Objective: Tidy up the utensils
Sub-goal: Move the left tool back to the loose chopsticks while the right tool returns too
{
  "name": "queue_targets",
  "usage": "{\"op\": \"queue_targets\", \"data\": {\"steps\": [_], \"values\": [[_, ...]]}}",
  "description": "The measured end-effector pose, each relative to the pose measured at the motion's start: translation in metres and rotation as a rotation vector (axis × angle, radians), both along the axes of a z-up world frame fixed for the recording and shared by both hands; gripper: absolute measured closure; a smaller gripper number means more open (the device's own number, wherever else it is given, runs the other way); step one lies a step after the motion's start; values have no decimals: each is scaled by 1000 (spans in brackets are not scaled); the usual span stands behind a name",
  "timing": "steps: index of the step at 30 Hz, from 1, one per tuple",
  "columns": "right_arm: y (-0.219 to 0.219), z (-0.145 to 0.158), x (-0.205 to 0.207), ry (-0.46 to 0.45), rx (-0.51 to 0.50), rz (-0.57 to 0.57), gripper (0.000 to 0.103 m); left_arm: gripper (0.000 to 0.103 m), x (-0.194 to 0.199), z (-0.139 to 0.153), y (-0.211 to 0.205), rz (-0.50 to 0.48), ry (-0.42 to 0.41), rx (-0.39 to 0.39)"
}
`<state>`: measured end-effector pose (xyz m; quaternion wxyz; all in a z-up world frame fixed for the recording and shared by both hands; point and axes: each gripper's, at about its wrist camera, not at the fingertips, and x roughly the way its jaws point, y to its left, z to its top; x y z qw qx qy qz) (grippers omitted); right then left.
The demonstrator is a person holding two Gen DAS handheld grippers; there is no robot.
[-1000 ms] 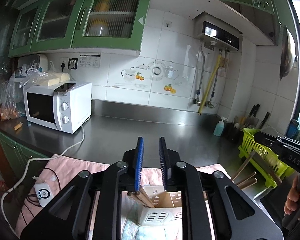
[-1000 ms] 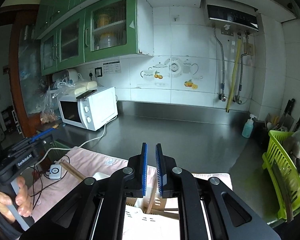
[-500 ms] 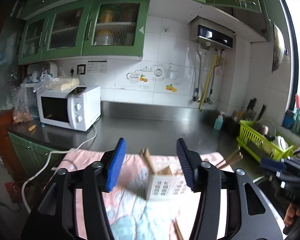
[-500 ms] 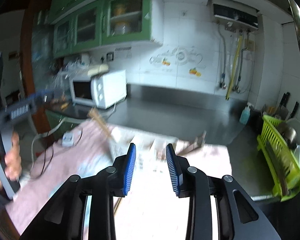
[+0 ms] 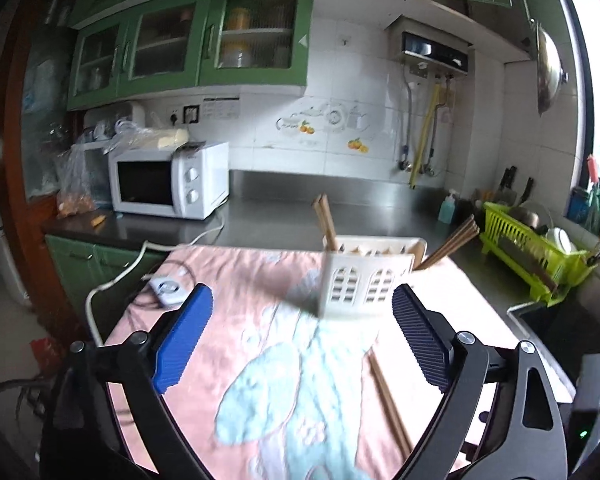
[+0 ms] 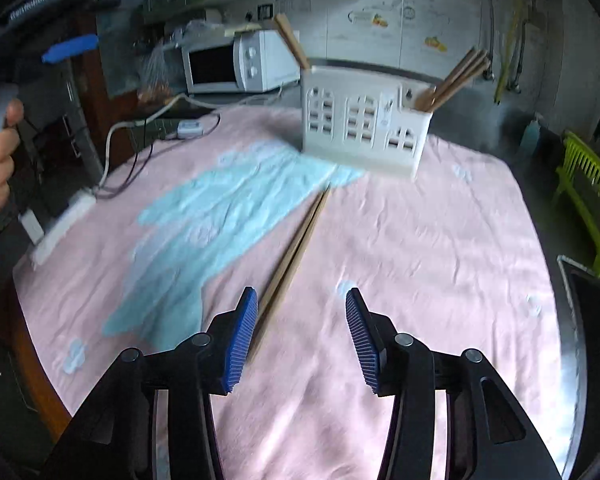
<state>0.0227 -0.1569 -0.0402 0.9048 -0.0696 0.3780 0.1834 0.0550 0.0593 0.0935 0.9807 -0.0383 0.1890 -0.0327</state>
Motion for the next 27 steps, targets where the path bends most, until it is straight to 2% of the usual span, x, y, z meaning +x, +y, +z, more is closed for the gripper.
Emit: {"op": "queue_targets", "data": {"steps": [5, 9, 14, 23, 27], "values": [[11, -28, -10, 52, -13, 5, 58, 7, -24, -19, 13, 41, 10, -1], [15, -40, -9, 83, -7, 2, 58, 6, -33, -32, 18, 66, 36, 13], [24, -49, -7, 84, -60, -1, 59, 6, -40, -43, 24, 88, 57, 19], [16, -56, 5, 113, -73, -41, 75, 5, -45, -57, 34, 115, 83, 13], [8, -56, 10, 123, -68, -65, 75, 5, -45, -62, 35, 121, 95, 22]]}}
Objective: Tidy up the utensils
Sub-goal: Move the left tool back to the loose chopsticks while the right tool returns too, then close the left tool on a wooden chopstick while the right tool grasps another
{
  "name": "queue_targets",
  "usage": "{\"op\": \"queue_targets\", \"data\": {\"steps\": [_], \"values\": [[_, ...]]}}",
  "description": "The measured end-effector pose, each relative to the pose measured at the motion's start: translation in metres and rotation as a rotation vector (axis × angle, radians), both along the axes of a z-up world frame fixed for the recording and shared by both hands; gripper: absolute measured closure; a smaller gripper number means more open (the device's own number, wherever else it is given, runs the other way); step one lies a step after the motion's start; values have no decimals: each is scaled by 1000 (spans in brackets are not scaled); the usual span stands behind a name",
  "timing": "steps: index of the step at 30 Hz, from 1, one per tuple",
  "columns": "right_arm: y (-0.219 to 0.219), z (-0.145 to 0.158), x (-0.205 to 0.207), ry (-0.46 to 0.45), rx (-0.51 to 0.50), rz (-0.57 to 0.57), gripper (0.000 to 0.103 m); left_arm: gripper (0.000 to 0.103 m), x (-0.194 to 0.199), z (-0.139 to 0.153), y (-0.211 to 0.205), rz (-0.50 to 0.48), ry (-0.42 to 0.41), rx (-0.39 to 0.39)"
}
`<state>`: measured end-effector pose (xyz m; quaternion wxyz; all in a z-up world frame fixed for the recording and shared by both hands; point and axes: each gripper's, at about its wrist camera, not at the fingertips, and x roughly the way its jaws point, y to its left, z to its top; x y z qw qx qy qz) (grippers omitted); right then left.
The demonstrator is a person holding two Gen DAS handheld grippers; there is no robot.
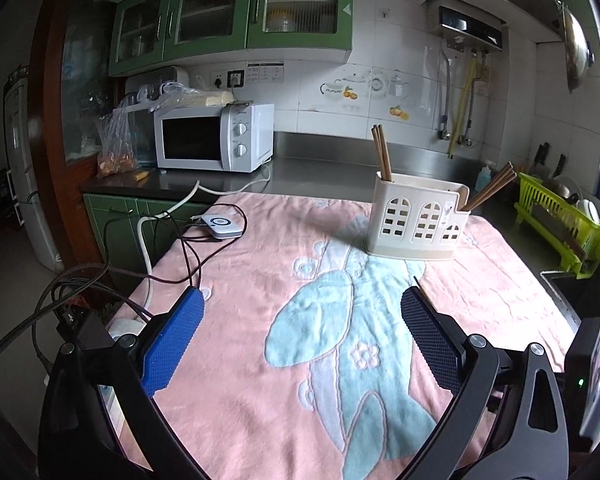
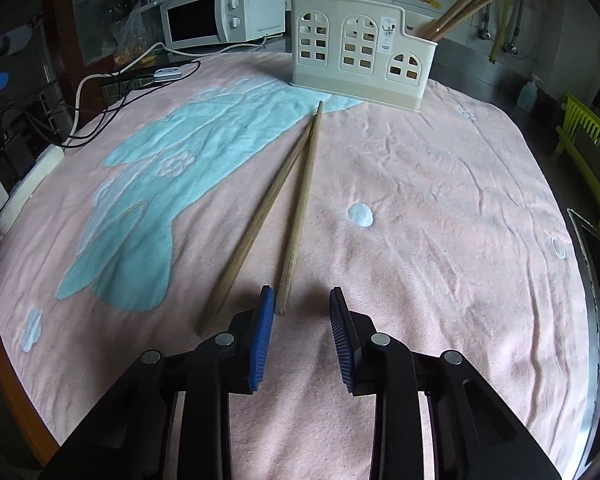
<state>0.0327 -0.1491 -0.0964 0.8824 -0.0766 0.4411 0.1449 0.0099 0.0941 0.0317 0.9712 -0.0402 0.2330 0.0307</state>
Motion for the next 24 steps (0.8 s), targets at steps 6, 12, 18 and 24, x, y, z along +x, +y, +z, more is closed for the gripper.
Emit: {"op": "queue_targets", "data": {"steps": [6, 12, 18, 24], "values": [[4, 1, 4, 4, 21, 3, 75, 5, -1, -10, -3, -13, 27, 7], [10, -2, 14, 15, 32, -2, 82, 5, -4, -17, -3, -12, 42, 7], [6, -2, 16, 11, 29, -13, 95, 5, -5, -29, -12, -55, 77, 20], [-11, 6, 10, -3, 47, -38, 96, 6, -4, -50, -42, -145, 138, 19]]}}
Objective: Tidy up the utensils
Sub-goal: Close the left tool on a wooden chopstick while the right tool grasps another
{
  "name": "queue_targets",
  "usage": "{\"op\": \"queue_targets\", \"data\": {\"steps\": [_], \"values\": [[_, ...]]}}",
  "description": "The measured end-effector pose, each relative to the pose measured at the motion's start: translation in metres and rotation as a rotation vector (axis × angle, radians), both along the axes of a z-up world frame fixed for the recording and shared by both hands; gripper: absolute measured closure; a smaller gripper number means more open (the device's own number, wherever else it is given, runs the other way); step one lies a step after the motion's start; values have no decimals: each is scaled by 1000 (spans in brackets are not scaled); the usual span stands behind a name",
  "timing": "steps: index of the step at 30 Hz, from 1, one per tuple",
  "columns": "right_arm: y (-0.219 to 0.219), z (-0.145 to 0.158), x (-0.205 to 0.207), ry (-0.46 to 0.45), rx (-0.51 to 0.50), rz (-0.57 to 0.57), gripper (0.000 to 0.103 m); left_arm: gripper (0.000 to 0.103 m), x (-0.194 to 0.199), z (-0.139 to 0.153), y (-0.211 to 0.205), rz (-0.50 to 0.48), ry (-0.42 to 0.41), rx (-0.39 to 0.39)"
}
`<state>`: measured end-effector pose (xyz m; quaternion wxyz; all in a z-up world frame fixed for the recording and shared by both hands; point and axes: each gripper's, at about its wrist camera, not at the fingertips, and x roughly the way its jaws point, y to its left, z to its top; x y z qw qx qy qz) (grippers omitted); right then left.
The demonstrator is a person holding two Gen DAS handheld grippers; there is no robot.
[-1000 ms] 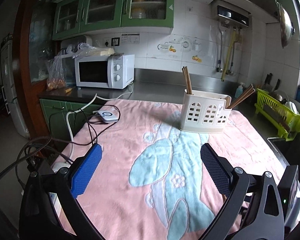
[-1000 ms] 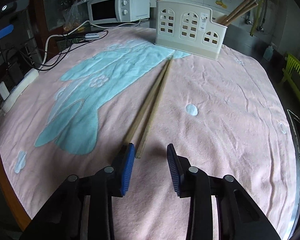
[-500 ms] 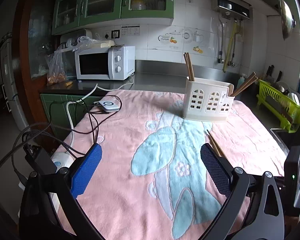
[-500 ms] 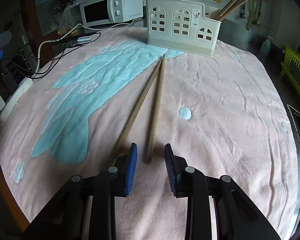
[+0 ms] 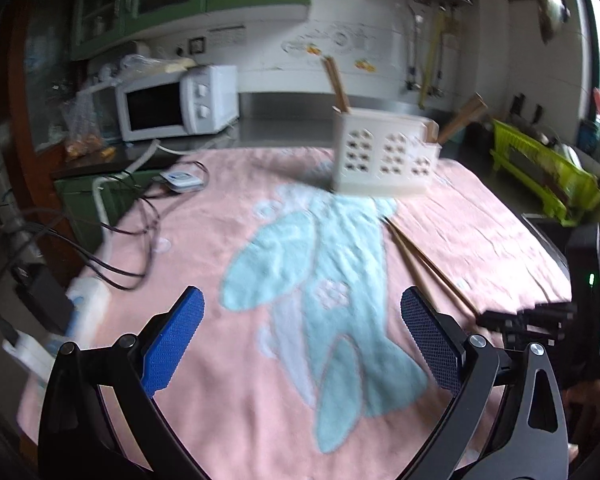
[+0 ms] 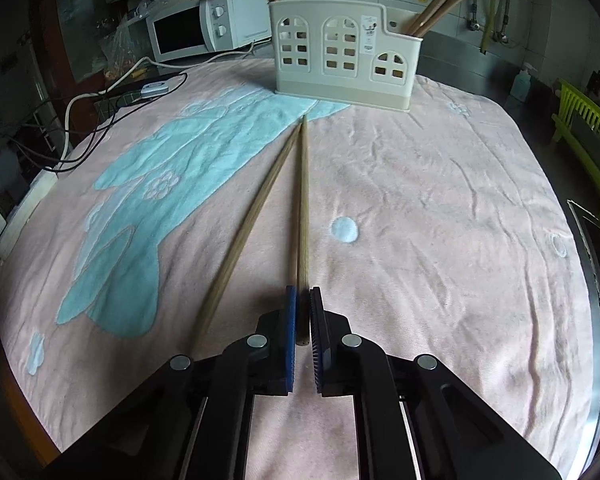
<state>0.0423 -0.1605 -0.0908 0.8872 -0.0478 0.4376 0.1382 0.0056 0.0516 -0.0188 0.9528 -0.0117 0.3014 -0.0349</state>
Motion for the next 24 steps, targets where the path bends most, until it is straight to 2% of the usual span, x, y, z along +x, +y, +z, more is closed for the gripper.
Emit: {"op": "queue_targets", "data": {"steps": [6, 9, 15, 17, 18, 21, 24], "values": [[-20, 17, -12, -48, 4, -22, 96, 7, -4, -23, -40, -110, 50, 4], [-31, 26, -16, -66, 15, -34, 96, 12, -6, -33, -57, -154, 74, -2], [-48, 32, -20, -83, 32, -53, 96, 35, -1, -56, -89, -202, 150, -30], [-52, 32, -21, -83, 38, -57, 96, 46, 4, -62, -97, -214, 172, -41], [-53, 32, -21, -83, 43, -58, 96, 48, 6, -65, -101, -219, 179, -48], [-56, 32, -22, -84, 49, -60, 96, 56, 13, -71, -112, -224, 190, -44], [-58, 34, -22, -88, 57, -63, 96, 68, 20, -75, -118, -220, 207, -26]]}}
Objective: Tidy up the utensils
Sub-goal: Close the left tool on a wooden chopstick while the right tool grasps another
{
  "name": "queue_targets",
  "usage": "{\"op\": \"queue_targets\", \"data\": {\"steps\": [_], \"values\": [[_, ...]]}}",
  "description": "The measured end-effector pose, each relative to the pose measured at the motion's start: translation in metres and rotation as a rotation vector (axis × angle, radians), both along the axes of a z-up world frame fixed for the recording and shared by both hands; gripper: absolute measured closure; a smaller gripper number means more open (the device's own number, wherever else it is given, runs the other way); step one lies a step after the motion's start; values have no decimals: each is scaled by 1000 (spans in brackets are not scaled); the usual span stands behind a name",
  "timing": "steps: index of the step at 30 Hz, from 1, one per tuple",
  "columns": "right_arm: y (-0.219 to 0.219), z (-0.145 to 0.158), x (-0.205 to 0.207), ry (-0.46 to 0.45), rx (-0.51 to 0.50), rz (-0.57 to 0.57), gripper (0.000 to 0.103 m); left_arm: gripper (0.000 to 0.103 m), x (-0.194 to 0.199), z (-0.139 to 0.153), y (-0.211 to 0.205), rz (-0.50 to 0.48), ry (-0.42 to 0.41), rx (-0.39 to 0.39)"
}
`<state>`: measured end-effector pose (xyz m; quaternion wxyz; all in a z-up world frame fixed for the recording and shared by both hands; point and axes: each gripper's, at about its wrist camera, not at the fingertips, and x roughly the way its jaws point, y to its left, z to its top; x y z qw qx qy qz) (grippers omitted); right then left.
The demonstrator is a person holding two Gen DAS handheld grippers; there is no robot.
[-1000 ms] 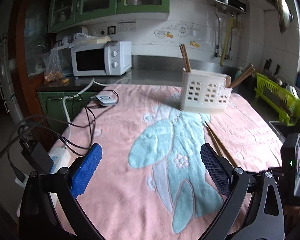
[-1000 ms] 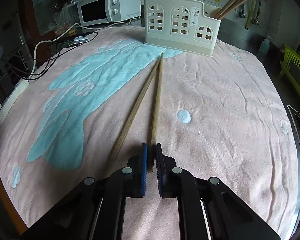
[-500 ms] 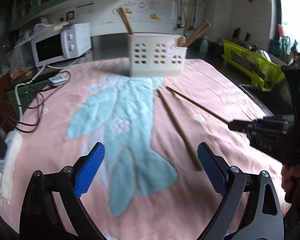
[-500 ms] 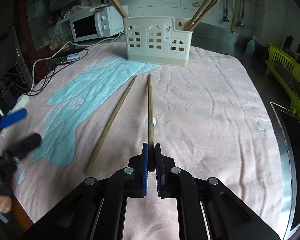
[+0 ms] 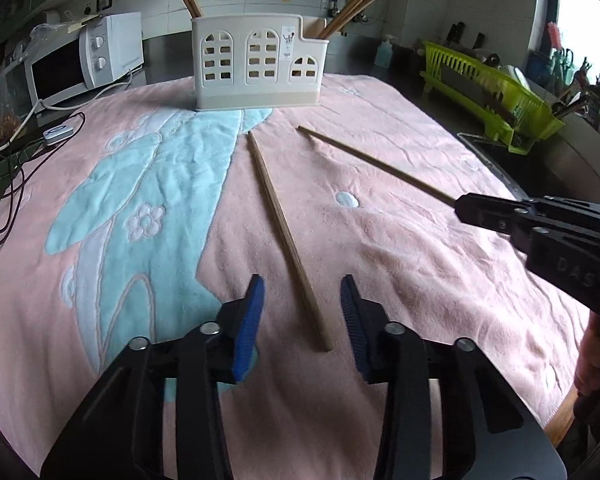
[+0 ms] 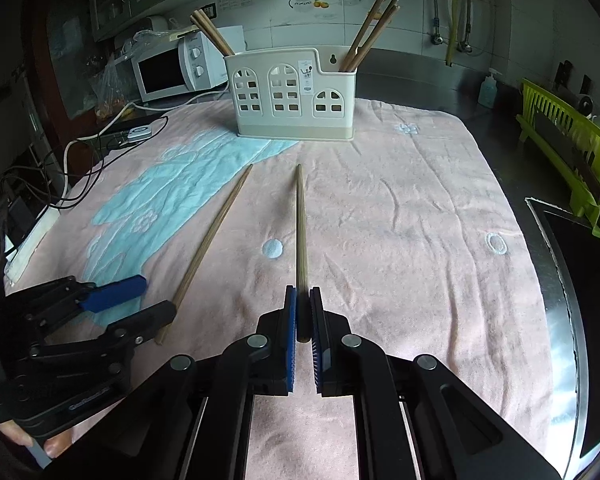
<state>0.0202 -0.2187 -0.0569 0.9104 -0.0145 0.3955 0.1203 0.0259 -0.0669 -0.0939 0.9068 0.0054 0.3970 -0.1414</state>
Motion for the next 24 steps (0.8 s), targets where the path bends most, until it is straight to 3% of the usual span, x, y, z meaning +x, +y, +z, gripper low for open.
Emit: {"op": "queue_targets", "data": {"steps": [4, 13, 17, 21, 24], "values": [[0, 1, -1, -4, 1, 0, 96, 78, 10, -8, -2, 8, 45, 5], [2, 1, -3, -3, 2, 0, 96, 79, 14, -9, -10, -6, 51, 50], [3, 3, -4, -9, 3, 2, 96, 87, 15, -8, -11, -8, 52, 78], [3, 9, -6, -22, 1, 3, 96, 96, 19, -3, 2, -11, 77, 29], [0, 15, -7, -36, 3, 1, 96, 96, 17, 4, 12, -7, 51, 27]]}}
